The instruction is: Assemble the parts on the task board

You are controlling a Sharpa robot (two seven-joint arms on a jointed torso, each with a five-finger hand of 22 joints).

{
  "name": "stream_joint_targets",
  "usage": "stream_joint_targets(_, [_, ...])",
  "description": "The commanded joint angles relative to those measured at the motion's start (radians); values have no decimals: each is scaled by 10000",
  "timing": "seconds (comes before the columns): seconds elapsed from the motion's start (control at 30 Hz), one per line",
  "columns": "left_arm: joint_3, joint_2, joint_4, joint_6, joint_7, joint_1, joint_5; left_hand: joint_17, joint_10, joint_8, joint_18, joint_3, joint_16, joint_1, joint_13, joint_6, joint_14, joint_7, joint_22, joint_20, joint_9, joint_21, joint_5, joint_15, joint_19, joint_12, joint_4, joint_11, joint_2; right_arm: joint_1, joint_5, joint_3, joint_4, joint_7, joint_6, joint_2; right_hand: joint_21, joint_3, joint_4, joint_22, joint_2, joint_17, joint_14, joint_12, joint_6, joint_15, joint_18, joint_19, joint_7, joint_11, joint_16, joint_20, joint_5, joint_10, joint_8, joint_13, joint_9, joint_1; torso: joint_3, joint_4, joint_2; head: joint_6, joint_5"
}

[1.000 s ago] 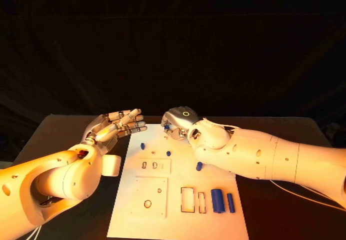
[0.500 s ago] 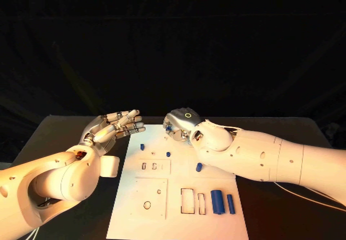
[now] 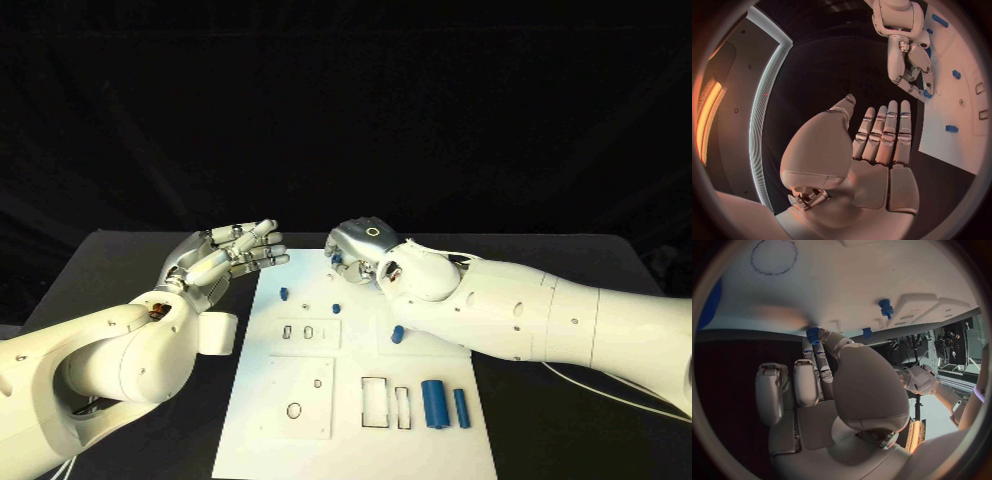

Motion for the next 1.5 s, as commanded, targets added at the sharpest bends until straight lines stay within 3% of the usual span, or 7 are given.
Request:
stream_joint_targets(0.03, [8, 14, 7, 185, 52, 20, -6, -11, -3, -34, 109, -2, -68, 2, -4, 28, 78, 214, 14, 25, 4, 36, -9, -9, 72, -30, -64, 51, 119, -8, -93, -5, -65, -124, 339, 44, -141, 34, 60, 709, -89, -109, 377, -116, -130, 109, -60, 252, 29, -125, -118, 64, -72, -27, -80, 108, -17, -190, -1, 9, 4, -1, -9])
stream_joint_targets(0.43, [8, 4, -26, 188, 52, 26, -6, -13, -5, -42, 108, -5, -77, 6, -3, 29, 79, 214, 13, 26, 4, 39, -11, -8, 71, -40, -77, 52, 121, -9, -91, -2, 438, -103, -102, -294, -1245, -121, 163, -829, -486, -1072, 138, -263, -699, 303, 263, -457, 128, 133, -795, 291, -216, -1354, -128, -315, -103, -470, 11, -15, -3, 26, 8])
stream_joint_targets(0.73, [6, 15, -237, 207, 61, 28, -1, -15, -8, -48, 107, -11, -85, 6, -4, 27, 76, 214, 12, 26, 4, 41, -13, -6, 70, -48, -85, 54, 114, 100, 592, 157, 1957, -79, -561, -1642, -1824, -1134, 630, -1506, -685, -1578, 51, -126, -867, 276, 398, -687, -197, 108, -1160, 332, -325, -1400, -118, -350, -109, -798, 31, -121, -103, 104, -8])
stream_joint_targets(1.1, [-8, 225, -584, 333, 51, 22, -22, -16, -5, -51, 107, -16, -92, 8, -3, 31, 75, 209, 12, 26, 5, 42, -14, -5, 68, -52, -94, 52, 109, 404, 3415, 281, 3060, 364, 167, -3666, -415, -1550, 1019, 504, -674, -49, 447, 1381, -727, -132, -9, 239, 16, -415, -75, 2, 67, 1605, -53, 455, -29, -879, 40, -391, -431, 92, -218])
stream_joint_targets(1.23, [-16, 285, -716, 401, 34, 20, -229, -16, 6, -53, 107, -18, -101, 25, -1, 43, 79, 200, 11, 26, 7, 45, -14, -6, 67, -56, -120, 47, 103, 423, 3658, 284, 3211, 254, 689, -4058, 321, -2190, 1118, 1517, -804, 913, 599, 3618, -866, -293, -215, 630, -144, -592, 620, -166, 125, 2310, 34, 2569, 32, -895, 77, -481, -512, 32, -220])
stream_joint_targets(1.3, [-20, 307, -761, 430, 24, 19, -318, -17, 9, -55, 107, -19, -104, 30, 0, 46, 81, 198, 10, 26, 8, 46, -14, -7, 66, -58, -128, 46, 101, 421, 3669, 283, 3229, 176, 848, -4149, 611, -2676, 1202, 1921, -749, 1469, 655, 7511, -994, -293, -298, 777, -78, -635, 1025, -155, 192, 2009, 171, 6610, 118, -741, 84, -498, -524, 13, -244])
stream_joint_targets(1.5, [-29, 369, -854, 544, -24, 17, -658, -17, 12, -57, 107, -20, -108, 38, 0, 49, 83, 195, 10, 26, 8, 47, -13, -8, 65, -60, -139, 44, 98, 391, 3599, 267, 3006, -223, 1297, -4182, 1102, -3295, 1726, 2629, -467, 2921, 860, 13206, -1492, -48, -453, 1079, 71, -370, 1896, 41, 217, 2983, 465, 12459, 296, -638, 92, -503, -530, -43, -278])
